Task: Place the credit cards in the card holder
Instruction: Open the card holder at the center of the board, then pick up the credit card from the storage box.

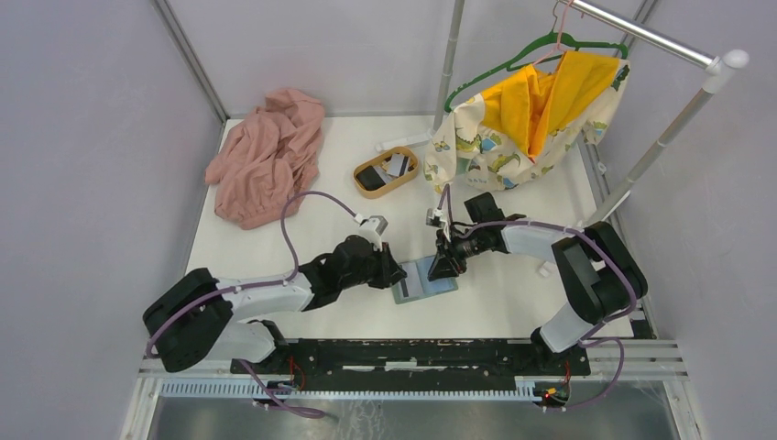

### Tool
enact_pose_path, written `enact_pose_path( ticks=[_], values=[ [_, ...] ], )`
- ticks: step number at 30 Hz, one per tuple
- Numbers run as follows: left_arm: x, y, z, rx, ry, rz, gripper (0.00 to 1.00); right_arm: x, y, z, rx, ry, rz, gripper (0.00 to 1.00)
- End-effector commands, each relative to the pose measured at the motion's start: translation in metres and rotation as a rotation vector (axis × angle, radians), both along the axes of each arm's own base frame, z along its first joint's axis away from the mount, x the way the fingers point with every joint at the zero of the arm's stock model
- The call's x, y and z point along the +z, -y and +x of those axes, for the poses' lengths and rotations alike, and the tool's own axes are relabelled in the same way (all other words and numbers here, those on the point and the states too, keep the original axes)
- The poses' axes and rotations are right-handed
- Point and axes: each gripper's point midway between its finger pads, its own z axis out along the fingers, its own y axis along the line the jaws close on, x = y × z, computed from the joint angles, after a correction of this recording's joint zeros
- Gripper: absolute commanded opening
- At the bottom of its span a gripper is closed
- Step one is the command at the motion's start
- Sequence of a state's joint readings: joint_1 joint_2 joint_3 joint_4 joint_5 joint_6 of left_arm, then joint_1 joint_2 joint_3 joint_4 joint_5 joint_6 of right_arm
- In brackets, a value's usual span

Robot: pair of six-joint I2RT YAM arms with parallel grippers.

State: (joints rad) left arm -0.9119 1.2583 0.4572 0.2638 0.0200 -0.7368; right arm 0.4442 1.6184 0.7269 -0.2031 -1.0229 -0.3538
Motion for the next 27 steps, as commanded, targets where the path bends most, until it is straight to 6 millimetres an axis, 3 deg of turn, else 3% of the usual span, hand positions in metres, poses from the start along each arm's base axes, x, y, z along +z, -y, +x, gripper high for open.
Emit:
enact_pose_path(
  ticks=[1, 4, 7, 10, 14, 15, 18, 19, 22, 24, 26, 27],
  values=[
    [-0.001, 0.022, 0.004, -0.074, 0.024, -0.021, 0.17, 0.02, -0.003, 0.011, 0.072, 0.162, 0.023, 0.26],
    [-0.023, 0.022, 0.006, -0.065, -0.007, 0.023, 0.15, 0.023, 0.002, 0.017, 0.077, 0.238, -0.013, 0.26],
    [-0.03, 0.015, 0.012, -0.029, 0.008, 0.065, 0.14, 0.03, 0.008, 0.026, 0.075, 0.345, -0.059, 0.26],
    [-0.018, 0.002, 0.027, 0.029, 0.085, 0.129, 0.18, 0.044, 0.018, 0.038, 0.056, 0.482, -0.109, 0.27],
    [0.018, -0.019, 0.06, 0.128, 0.244, 0.236, 0.34, 0.073, 0.033, 0.057, -0.001, 0.711, -0.165, 0.33],
    [0.028, -0.025, 0.07, 0.163, 0.275, 0.255, 0.4, 0.083, 0.037, 0.064, -0.033, 0.772, -0.173, 0.38],
    [0.055, -0.042, 0.108, 0.26, 0.319, 0.257, 0.58, 0.111, 0.035, 0.073, -0.052, 0.899, -0.135, 0.71],
    [0.063, -0.046, 0.121, 0.284, 0.318, 0.242, 0.64, 0.115, 0.03, 0.071, -0.026, 0.911, -0.105, 0.78],
    [0.075, -0.051, 0.162, 0.3, 0.278, 0.178, 0.71, 0.117, 0.016, 0.064, 0.024, 0.808, -0.043, 0.78],
    [0.087, -0.048, 0.195, 0.295, 0.267, 0.154, 0.71, 0.102, 0.016, 0.056, 0.085, 0.731, -0.051, 0.77],
    [0.078, -0.051, 0.226, 0.29, 0.226, 0.201, 0.64, 0.086, 0.029, 0.056, 0.065, 0.691, -0.084, 0.76],
    [0.066, -0.054, 0.242, 0.288, 0.196, 0.23, 0.55, 0.084, 0.033, 0.057, 0.04, 0.684, -0.064, 0.76]
  ],
)
